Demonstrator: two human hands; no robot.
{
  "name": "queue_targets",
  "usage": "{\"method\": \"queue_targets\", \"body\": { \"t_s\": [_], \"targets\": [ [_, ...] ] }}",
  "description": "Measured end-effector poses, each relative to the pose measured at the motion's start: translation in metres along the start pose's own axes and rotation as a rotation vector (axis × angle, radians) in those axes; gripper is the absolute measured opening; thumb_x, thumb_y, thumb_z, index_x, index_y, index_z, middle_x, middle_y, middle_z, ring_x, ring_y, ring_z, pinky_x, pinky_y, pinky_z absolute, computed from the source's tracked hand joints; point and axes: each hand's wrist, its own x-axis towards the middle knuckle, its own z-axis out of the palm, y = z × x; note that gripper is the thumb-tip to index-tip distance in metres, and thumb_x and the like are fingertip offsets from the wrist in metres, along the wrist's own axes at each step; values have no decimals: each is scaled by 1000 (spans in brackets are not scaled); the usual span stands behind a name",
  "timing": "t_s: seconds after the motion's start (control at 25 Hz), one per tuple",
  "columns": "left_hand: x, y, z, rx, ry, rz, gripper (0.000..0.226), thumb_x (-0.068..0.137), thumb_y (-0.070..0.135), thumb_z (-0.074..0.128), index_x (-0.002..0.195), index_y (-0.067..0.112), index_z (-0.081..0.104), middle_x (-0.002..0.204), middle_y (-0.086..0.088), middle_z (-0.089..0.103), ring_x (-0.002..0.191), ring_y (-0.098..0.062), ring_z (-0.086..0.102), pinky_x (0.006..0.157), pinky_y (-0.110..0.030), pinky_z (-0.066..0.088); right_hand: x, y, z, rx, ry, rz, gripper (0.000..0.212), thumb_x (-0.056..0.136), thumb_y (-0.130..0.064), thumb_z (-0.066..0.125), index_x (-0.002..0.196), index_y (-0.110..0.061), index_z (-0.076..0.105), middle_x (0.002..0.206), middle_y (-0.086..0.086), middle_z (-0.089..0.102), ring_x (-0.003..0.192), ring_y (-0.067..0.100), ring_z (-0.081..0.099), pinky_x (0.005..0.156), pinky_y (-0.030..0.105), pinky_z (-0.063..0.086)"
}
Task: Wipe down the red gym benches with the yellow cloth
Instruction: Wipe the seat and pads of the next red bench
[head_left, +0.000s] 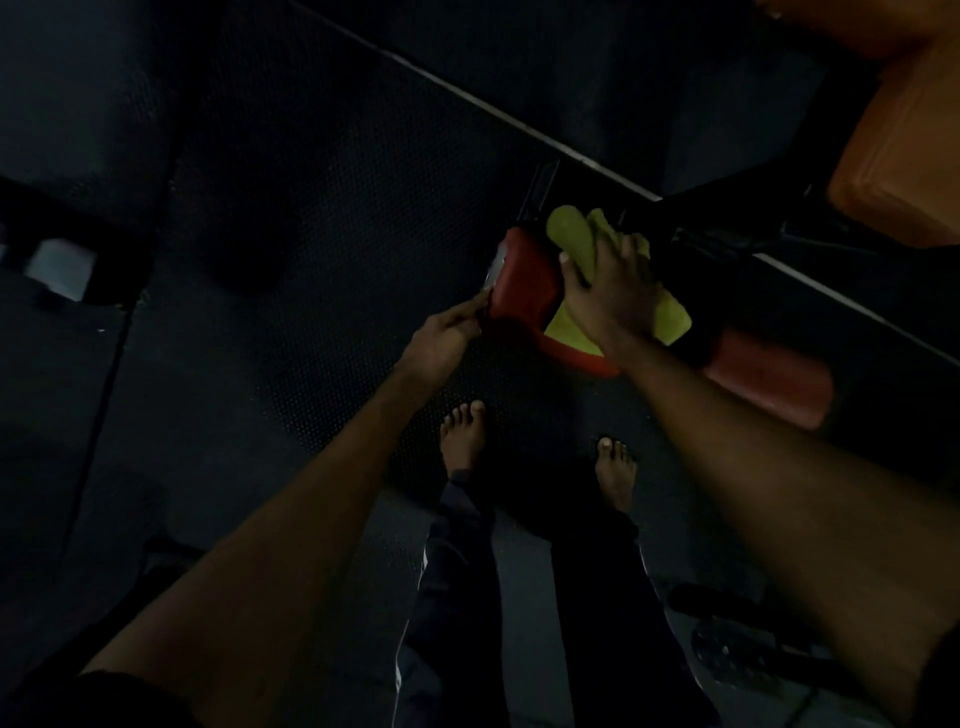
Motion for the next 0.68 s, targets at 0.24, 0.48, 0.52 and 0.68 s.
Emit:
{"method": "queue_targets", "body": {
  "t_s": [0.24,0.48,0.52,0.68],
  "targets": [
    [2,-5,3,-104,1,51,47,106,10,26,151,10,41,139,3,51,124,-8,51,95,-5,43,21,-8,6,37,-50,-352,69,91,-68,40,145,-24,47,143,10,48,129,34,48,101,49,46],
    [-10,12,5,-131,-36,-3,62,108,43,-2,155,22,32,153,1,40,136,-15,38,111,-29,23,57,-18,2,126,-176,30,73,87,-70,43,147,-30,45,144,9,50,130,39,49,107,55,39],
    [-12,14,4,-129,-27,-5,70,106,48,-8,154,22,36,154,-3,42,137,-18,39,116,-34,21,44,-21,5,98,-121,15,70,91,-67,43,149,-29,41,147,9,46,132,38,46,108,55,37],
    [-5,11,2,-207,54,-26,87,101,56,-13,145,18,51,151,-11,49,129,-16,44,121,-40,19,-23,-14,7,-83,-55,-219,67,97,-59,45,153,-23,34,160,14,26,139,43,35,107,54,36]
  ]
}}
